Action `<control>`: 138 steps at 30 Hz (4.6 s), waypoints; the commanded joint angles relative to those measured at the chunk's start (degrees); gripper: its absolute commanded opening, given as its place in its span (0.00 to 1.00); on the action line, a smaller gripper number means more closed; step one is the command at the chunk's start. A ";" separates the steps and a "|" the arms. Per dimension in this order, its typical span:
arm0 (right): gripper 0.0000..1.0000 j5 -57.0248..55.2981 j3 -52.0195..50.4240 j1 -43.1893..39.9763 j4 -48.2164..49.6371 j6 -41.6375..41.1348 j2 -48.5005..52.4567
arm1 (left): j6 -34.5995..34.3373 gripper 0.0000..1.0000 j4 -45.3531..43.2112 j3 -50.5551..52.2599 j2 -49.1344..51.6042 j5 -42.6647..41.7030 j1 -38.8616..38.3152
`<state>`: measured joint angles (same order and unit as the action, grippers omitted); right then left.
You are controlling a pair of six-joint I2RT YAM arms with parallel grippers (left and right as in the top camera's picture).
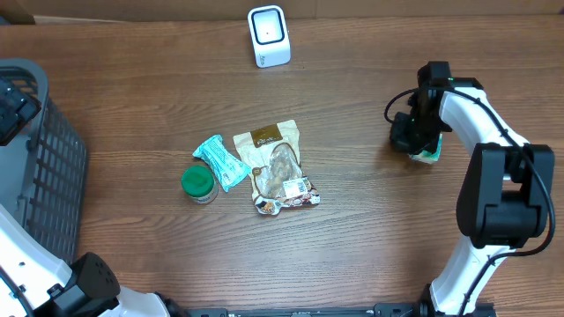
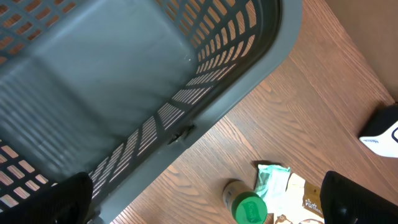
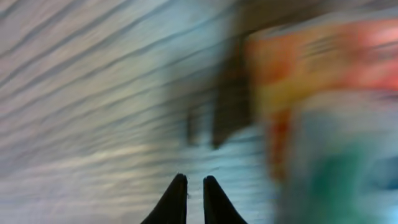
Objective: Scan the item barcode
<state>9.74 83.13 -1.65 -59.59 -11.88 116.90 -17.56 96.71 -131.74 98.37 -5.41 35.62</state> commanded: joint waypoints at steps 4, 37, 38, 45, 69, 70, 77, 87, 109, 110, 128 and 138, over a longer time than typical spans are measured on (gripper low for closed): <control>0.17 17.27 1.66 4.39 -2.12 7.98 0.00 | 0.85 1.00 0.09 -0.02 -0.13 -0.37 -0.39; 0.35 5.51 5.68 49.00 8.09 -11.13 0.15 | 0.85 1.00 0.09 -0.02 -0.13 -0.37 -0.39; 0.38 5.35 5.57 49.83 8.31 -11.13 0.26 | 0.85 0.99 0.09 -0.02 -0.13 -0.37 -0.39; 0.45 3.89 5.20 52.15 8.94 -12.39 3.67 | 0.85 1.00 0.09 -0.02 -0.13 -0.37 -0.39; 0.46 -15.39 5.20 33.24 -3.80 -15.34 4.15 | 0.85 1.00 0.09 -0.02 -0.13 -0.37 -0.39; 0.46 -16.02 5.20 31.69 -3.76 -15.28 4.15 | 0.85 0.99 0.09 -0.02 -0.13 -0.37 -0.39; 0.46 -15.82 6.12 22.58 -2.73 -14.67 4.07 | 0.85 1.00 0.09 -0.02 -0.13 -0.37 -0.39; 0.45 -8.11 15.19 20.35 -2.97 -9.27 2.95 | 0.85 1.00 0.09 -0.02 -0.13 -0.37 -0.39; 0.56 -3.56 14.99 33.18 22.38 -9.01 11.41 | 0.85 1.00 0.09 -0.02 -0.13 -0.37 -0.39; 0.56 -3.56 14.99 33.81 22.05 -8.57 11.85 | 0.85 1.00 0.09 -0.02 -0.13 -0.37 -0.39; 0.54 4.81 15.08 43.06 -2.43 -3.06 11.19 | 0.85 1.00 0.09 -0.02 -0.13 -0.37 -0.39; 0.60 4.92 15.30 32.68 -3.80 -2.54 -3.21 | 0.85 1.00 0.09 -0.02 -0.13 -0.37 -0.39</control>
<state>14.87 98.02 37.34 -63.57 -14.94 122.37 -17.56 96.71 -131.74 98.37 -5.41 35.62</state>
